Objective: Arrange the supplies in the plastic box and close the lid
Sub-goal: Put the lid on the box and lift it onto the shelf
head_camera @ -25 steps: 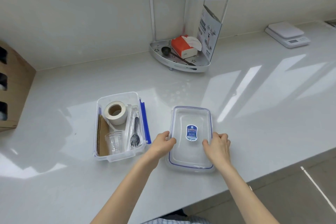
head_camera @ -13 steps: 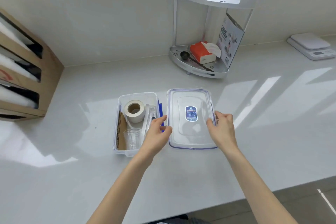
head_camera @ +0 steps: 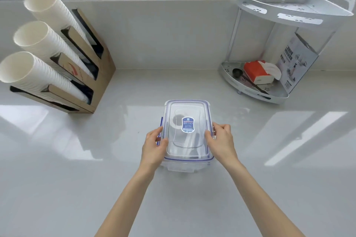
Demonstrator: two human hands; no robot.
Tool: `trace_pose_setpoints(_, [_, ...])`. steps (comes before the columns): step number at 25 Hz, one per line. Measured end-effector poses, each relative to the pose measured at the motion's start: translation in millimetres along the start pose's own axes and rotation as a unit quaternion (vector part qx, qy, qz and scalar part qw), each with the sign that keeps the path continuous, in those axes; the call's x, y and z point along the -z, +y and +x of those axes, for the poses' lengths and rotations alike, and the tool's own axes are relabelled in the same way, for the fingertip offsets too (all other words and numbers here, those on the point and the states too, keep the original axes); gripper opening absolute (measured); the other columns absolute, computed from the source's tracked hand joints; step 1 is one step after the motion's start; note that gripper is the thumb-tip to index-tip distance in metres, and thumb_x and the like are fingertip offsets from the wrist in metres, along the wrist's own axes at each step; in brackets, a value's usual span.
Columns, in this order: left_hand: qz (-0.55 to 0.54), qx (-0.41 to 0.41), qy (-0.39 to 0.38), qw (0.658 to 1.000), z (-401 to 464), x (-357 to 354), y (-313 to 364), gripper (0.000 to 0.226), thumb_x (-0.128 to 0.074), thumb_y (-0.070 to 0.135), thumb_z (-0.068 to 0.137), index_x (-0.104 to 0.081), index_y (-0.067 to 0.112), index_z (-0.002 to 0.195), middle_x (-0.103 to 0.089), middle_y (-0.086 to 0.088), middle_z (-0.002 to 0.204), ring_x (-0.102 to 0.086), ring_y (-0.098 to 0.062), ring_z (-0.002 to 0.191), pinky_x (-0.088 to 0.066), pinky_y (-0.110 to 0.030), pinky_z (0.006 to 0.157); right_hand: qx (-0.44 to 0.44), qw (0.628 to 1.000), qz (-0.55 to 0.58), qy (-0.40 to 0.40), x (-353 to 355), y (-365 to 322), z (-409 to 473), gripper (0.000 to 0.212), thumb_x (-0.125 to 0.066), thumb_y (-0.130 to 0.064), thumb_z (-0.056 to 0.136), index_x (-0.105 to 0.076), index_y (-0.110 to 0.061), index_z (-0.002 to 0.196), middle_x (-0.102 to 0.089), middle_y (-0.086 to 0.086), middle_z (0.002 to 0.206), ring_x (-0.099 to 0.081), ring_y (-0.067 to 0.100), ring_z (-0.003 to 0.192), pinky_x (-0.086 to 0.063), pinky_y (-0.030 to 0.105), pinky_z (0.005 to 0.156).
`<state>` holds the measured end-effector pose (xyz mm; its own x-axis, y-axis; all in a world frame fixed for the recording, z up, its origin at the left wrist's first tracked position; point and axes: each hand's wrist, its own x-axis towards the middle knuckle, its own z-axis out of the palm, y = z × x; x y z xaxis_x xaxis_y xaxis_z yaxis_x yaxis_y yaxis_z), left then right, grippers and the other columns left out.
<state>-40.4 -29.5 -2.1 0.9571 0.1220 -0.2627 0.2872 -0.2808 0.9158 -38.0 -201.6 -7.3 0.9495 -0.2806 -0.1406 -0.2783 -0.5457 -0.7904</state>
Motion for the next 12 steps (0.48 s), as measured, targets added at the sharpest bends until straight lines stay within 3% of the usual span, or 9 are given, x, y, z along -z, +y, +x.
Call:
trace_pose_setpoints(3, [0.016, 0.002, 0.019, 1.0, 7.4, 2.8, -7.2, 0.041, -0.042, 0.009, 0.089, -0.046, 0.012, 0.13, -0.045, -0.004, 0.136, -0.049, -0.017, 0.109, -0.045, -0.03, 0.089, 0.007, 1.0, -0.002, -0.019, -10.7, -4.6, 2.6, 0.014, -0.044, -0.014, 0.092, -0.052, -0.003, 0.087, -0.039, 0.01, 0.107, -0.043, 0.018, 0.071, -0.024, 0.018, 0.059])
trace_pose_setpoints(6, [0.024, 0.01, 0.021, 0.999, 11.9, 2.0, -9.2, 0.04, -0.042, 0.009, 0.09, -0.046, 0.011, 0.13, -0.044, -0.006, 0.137, -0.047, -0.016, 0.106, -0.044, -0.038, 0.097, 0.003, 1.0, -0.011, -0.014, -15.6, -5.2, 3.9, 0.013, -0.043, -0.013, 0.092, -0.043, -0.008, 0.08, -0.035, 0.007, 0.103, -0.041, 0.02, 0.075, -0.023, 0.017, 0.06])
trace_pose_setpoints(9, [0.027, 0.01, 0.021, 0.999, 14.9, 1.2, -9.6, 0.041, -0.044, 0.01, 0.088, -0.047, 0.012, 0.129, -0.045, -0.004, 0.135, -0.047, -0.014, 0.104, -0.046, -0.033, 0.087, 0.0, 1.0, -0.007, -0.015, -16.8, -4.2, 2.1, 0.009, -0.044, -0.013, 0.092, -0.049, -0.007, 0.089, -0.037, 0.01, 0.107, -0.041, 0.021, 0.081, -0.024, 0.014, 0.064])
trace_pose_setpoints(12, [0.043, 0.0, 0.019, 0.999, 15.5, 0.0, -14.0, 0.041, -0.049, 0.011, 0.088, -0.046, 0.01, 0.129, -0.044, -0.006, 0.135, -0.045, -0.014, 0.103, -0.045, -0.041, 0.097, -0.005, 1.0, -0.003, -0.031, -15.3, -3.8, 0.1, 0.023, -0.045, -0.016, 0.093, -0.054, -0.004, 0.11, -0.039, 0.011, 0.112, -0.042, 0.019, 0.084, -0.025, 0.009, 0.07])
